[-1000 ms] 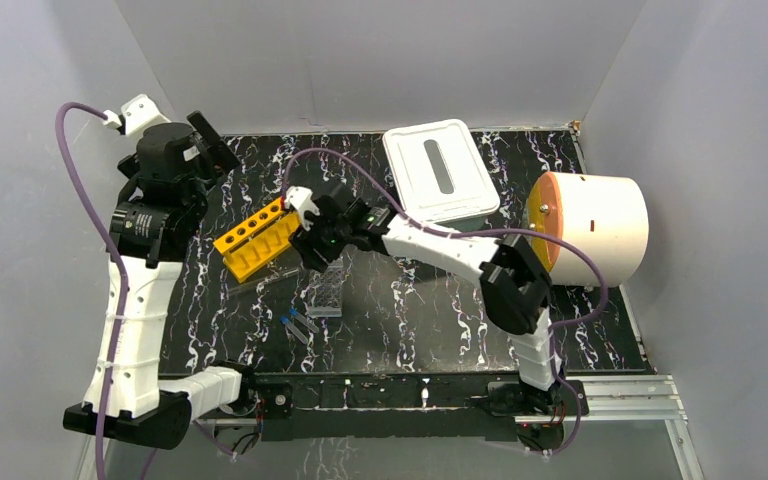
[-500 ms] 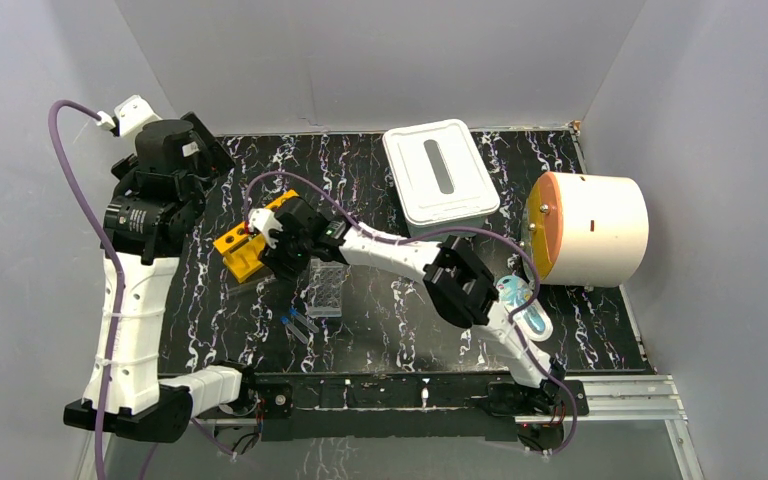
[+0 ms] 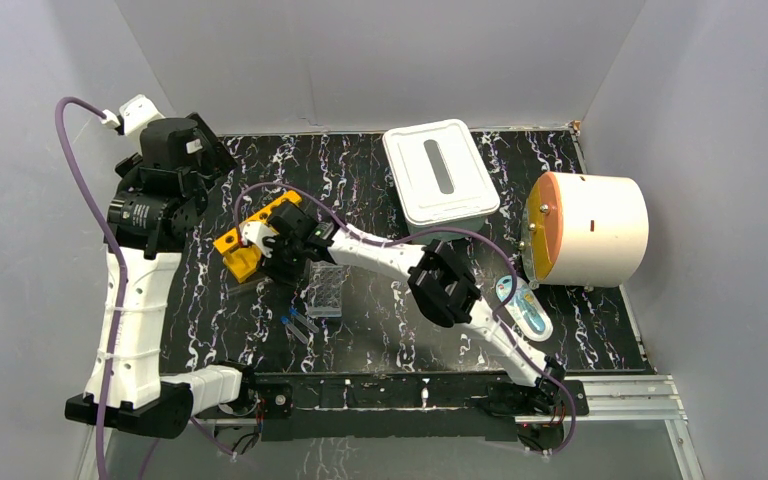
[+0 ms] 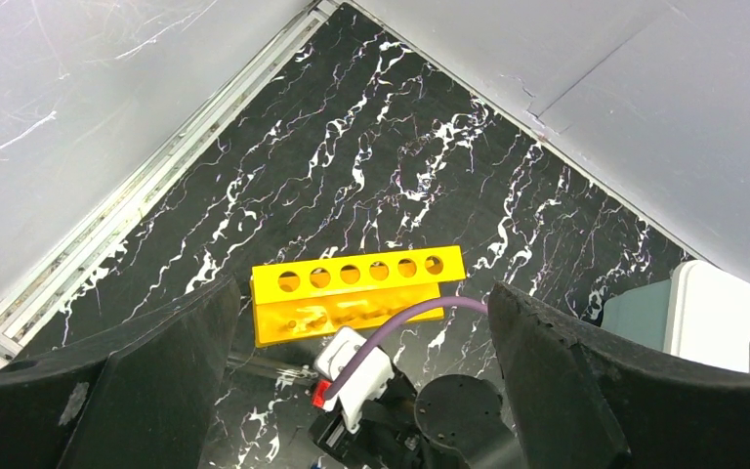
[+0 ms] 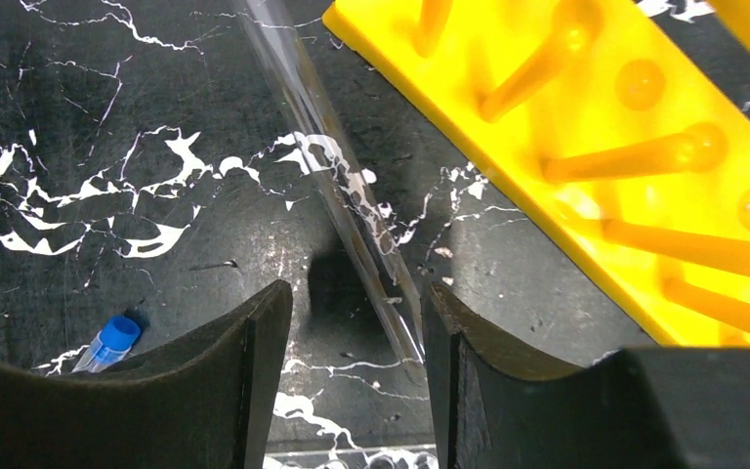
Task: Organize the chemistry lab equipment
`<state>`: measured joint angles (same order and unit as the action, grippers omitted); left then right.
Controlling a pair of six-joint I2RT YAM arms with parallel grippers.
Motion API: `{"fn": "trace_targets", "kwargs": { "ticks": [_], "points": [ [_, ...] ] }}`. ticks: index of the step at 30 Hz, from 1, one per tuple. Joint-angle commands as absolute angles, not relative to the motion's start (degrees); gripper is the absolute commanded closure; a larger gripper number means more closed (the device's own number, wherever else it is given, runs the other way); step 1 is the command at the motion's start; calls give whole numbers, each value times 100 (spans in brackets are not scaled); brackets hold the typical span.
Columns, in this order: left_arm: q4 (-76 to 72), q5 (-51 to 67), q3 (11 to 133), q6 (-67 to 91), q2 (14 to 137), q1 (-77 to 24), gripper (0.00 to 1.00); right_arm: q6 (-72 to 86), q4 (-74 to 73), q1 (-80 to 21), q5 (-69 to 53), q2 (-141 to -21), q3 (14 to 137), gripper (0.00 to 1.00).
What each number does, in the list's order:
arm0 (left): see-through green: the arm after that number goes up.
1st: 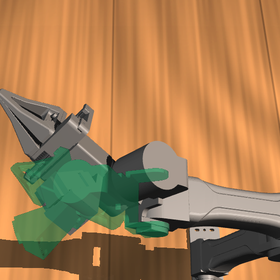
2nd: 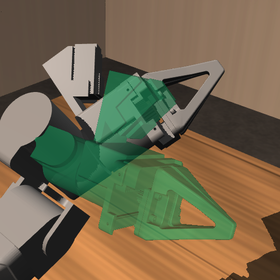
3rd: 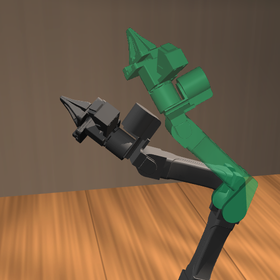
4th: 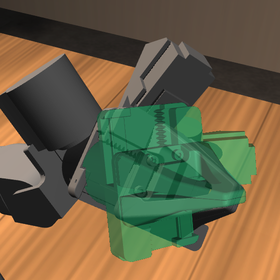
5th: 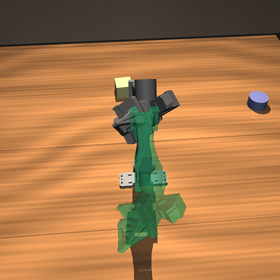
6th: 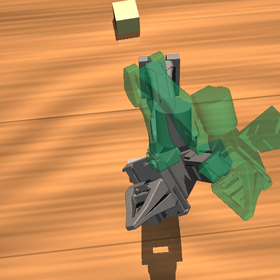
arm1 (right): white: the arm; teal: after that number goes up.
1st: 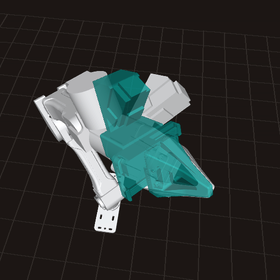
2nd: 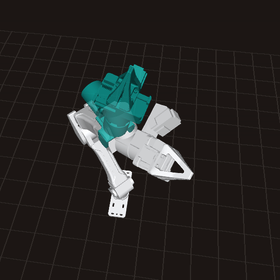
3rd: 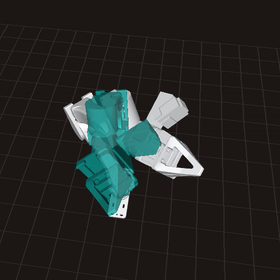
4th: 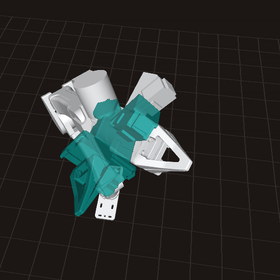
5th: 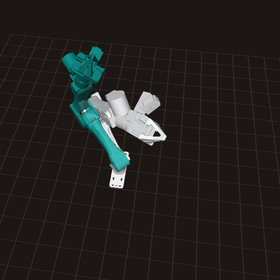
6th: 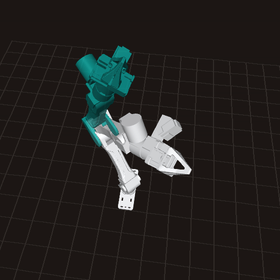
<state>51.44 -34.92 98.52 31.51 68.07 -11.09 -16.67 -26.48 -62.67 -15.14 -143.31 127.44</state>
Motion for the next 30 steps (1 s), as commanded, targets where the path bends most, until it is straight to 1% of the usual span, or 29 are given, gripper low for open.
{"fn": "trace_targets", "kwargs": {
  "ticks": [1, 7, 10, 11, 15, 16, 19, 24, 30],
  "points": [
    [5094, -3527, 9980, 3086, 6833, -1157, 2, -1846, -2677, -6302, -1672, -14462, 13075, 42],
    [5071, -3446, 9979, 3085, 6880, -1169, 2, -1837, -2646, -6302, -1292, -14574, 13090, 44],
    [5046, -3420, 9957, 3094, 6890, -1169, 2, -1865, -2686, -6302, -1281, -14568, 13055, 48],
    [5045, -3413, 9946, 3102, 6892, -1169, 2, -1882, -2707, -6302, -1295, -14561, 13037, 50],
    [5047, -3401, 9917, 3111, 6882, -1169, 2, -2014, -2836, -6302, -1474, -14567, 13010, 65],
    [5045, -3401, 9916, 3111, 6881, -1169, 2, -2054, -2876, -6302, -1563, -14558, 13005, 66],
    [5052, -3395, 9899, 3110, 6890, -1169, 2, -2160, -2968, -6310, -1753, -14570, 12991, 65],
    [5071, -3375, 9899, 3111, 6913, -1171, 2, -2290, -2971, -6371, -1555, -14711, 13024, 58],
    [5107, -3377, 9946, 3120, 6943, -1169, 2, -2408, -2909, -6458, -1319, -14856, 13030, 58]
  ]
}}
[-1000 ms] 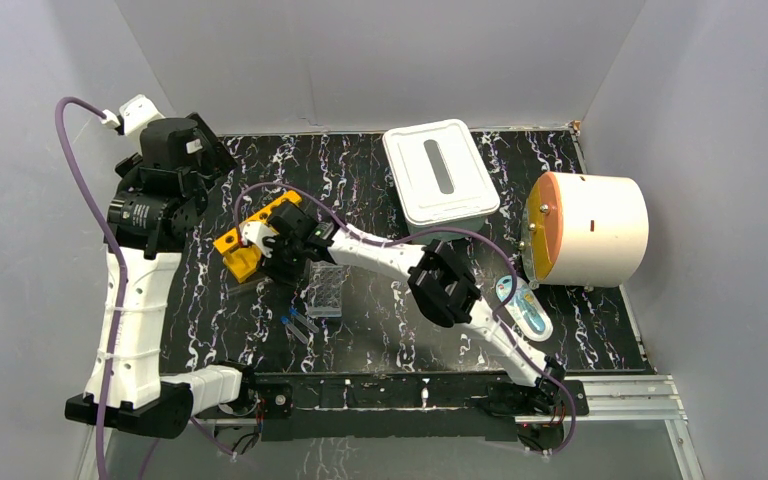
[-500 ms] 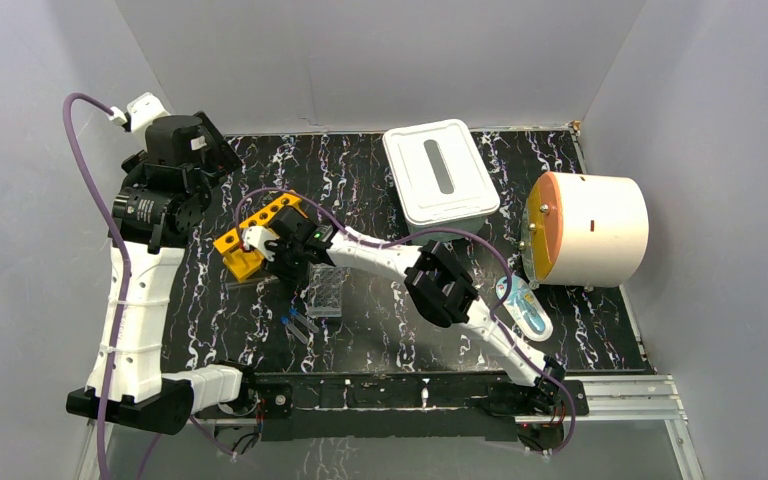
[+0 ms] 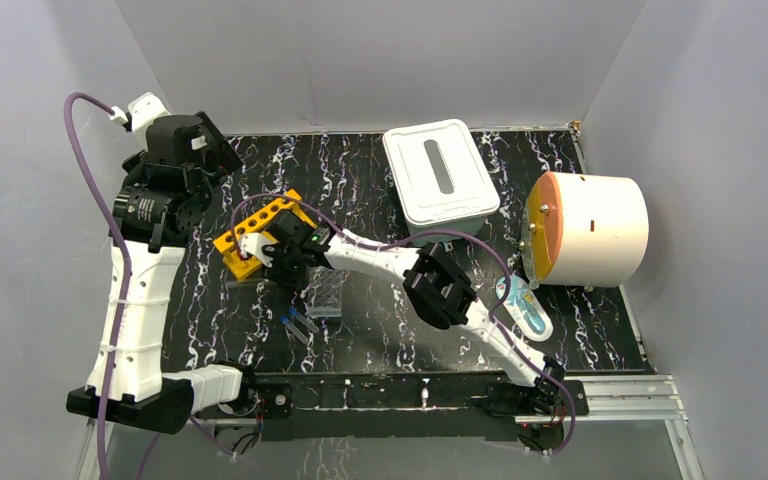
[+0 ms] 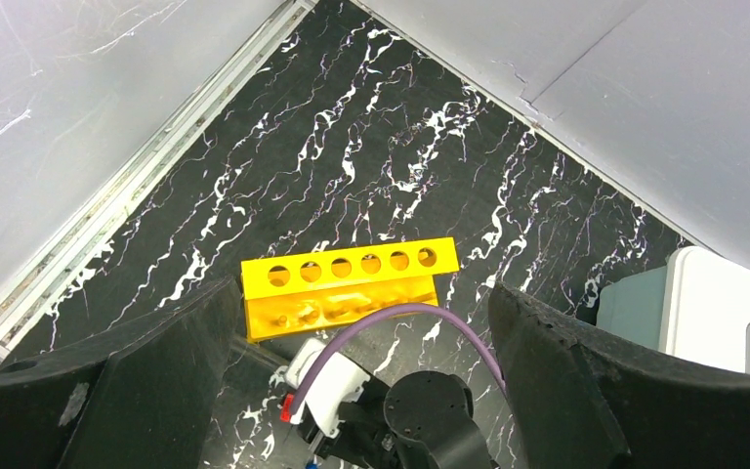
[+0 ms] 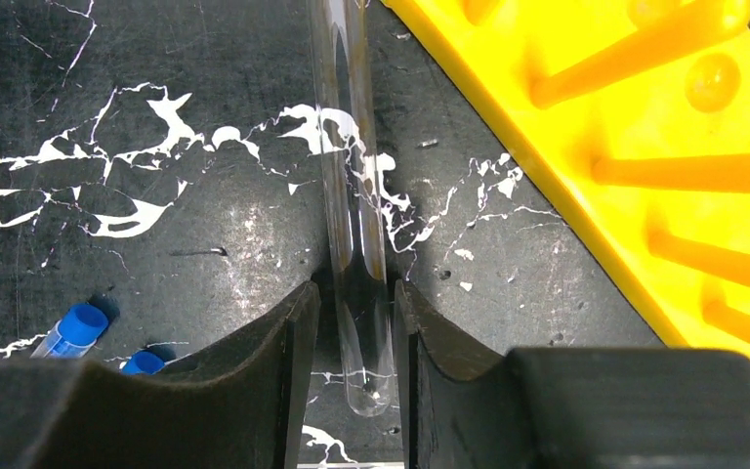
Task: Organize the chemistry lab equipment
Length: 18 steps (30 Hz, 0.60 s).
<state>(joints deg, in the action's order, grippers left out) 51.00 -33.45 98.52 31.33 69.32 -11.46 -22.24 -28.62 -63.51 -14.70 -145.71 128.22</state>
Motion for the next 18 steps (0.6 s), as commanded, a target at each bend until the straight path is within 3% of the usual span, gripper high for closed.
{"fn": "trace_targets", "kwargs": {
  "ticks": [1, 6, 18],
  "points": [
    [5123, -3364, 9948, 3127, 6943, -1171, 2, -2447, -2909, -6467, -1272, -14869, 13023, 59],
    [5170, -3353, 9941, 3153, 6921, -1170, 2, -2782, -2989, -6520, -948, -14833, 12928, 73],
    [5500, -3329, 10109, 3407, 6891, -1167, 2, -3132, -3308, -6639, -597, -14274, 12974, 81]
  ]
}}
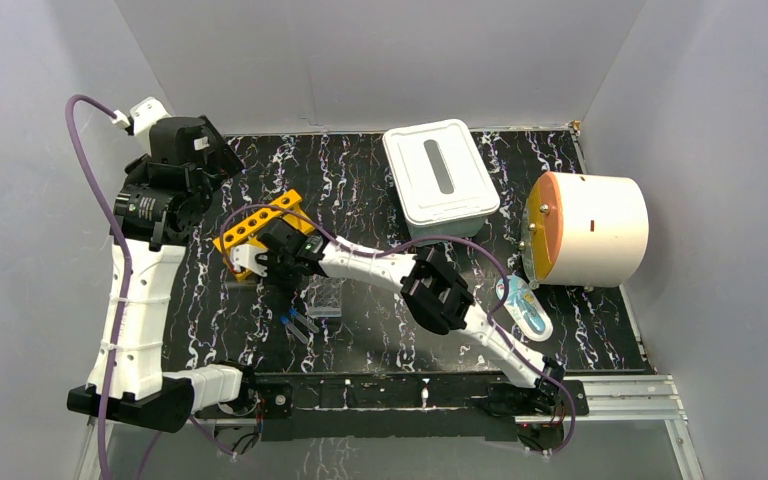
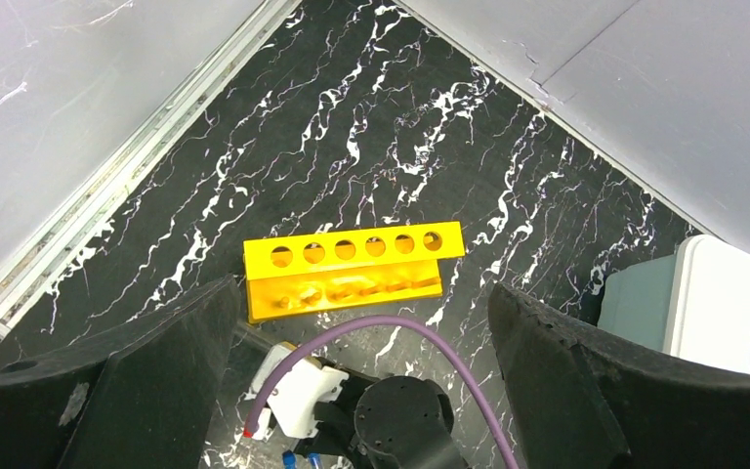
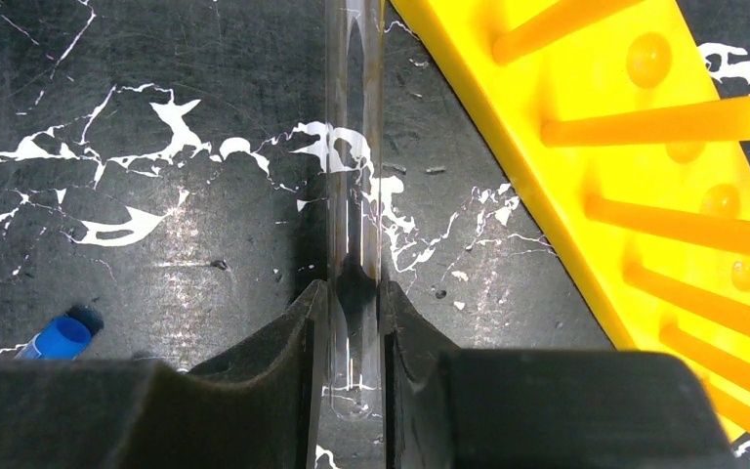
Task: Organize the chemistry lab equipment
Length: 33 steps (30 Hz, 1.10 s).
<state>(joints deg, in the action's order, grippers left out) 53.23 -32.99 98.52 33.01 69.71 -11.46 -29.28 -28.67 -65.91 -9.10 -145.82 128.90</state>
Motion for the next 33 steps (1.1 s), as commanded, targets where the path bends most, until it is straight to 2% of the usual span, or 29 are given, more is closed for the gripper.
{"fn": "trace_targets", "kwargs": {
  "ticks": [1, 17, 33],
  "points": [
    [5509, -3319, 10137, 3422, 6883, -1169, 2, -3148, -3327, -6643, -523, -14201, 12965, 81],
    [5503, -3319, 10118, 3568, 6643, -1169, 2, -3275, -3147, -6724, 450, -12975, 12036, 84],
    [5361, -2935, 9352, 4087, 6339, -1169, 2, -2667, -2365, -6705, 1121, -11195, 9512, 85]
  ]
}}
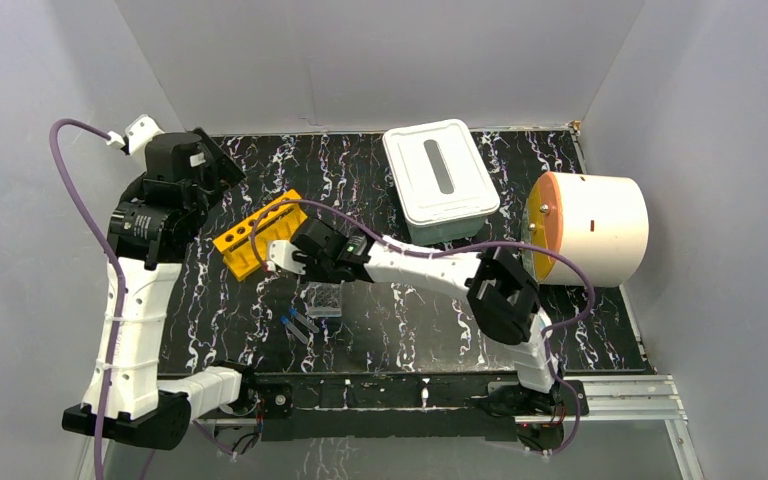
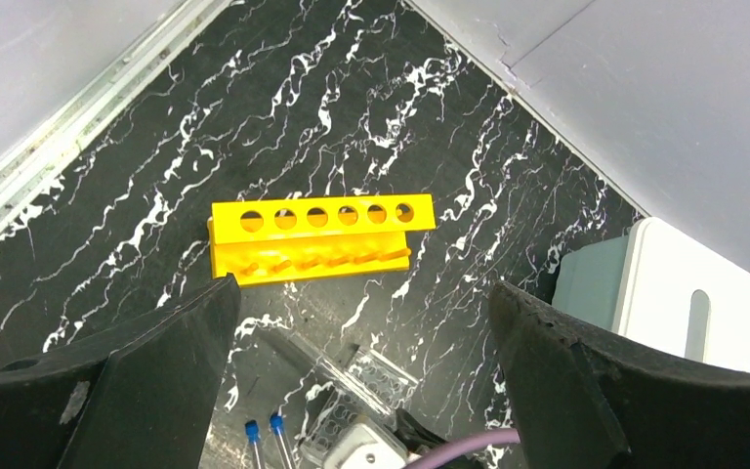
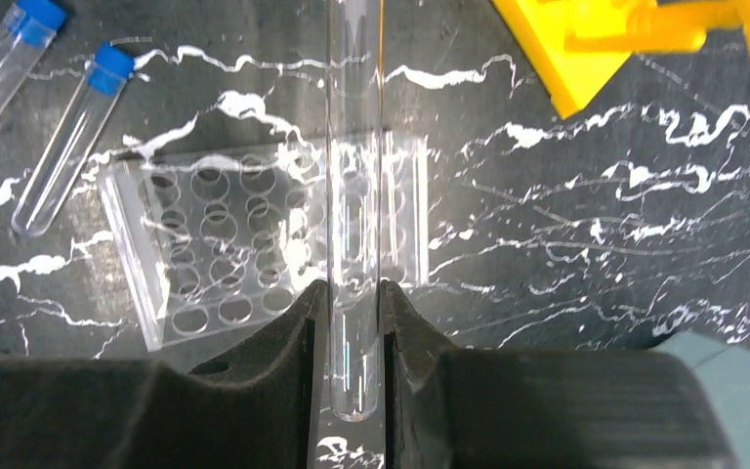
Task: Organize the chemistry lab equipment
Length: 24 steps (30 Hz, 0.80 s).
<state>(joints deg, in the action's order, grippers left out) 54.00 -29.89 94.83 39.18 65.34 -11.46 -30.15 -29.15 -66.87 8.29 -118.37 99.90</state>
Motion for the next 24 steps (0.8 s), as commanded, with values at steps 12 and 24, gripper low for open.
{"fn": "trace_targets", "kwargs": {
  "ticks": [12, 24],
  "points": [
    [5242, -2052, 8354, 4451, 6357, -1169, 2, -1502, -1336, -6132, 832, -9980, 7651, 85],
    [4144, -56, 7063, 4499, 6819, -1169, 2, -451, -422, -5398, -335, -9296, 6648, 86]
  ]
}}
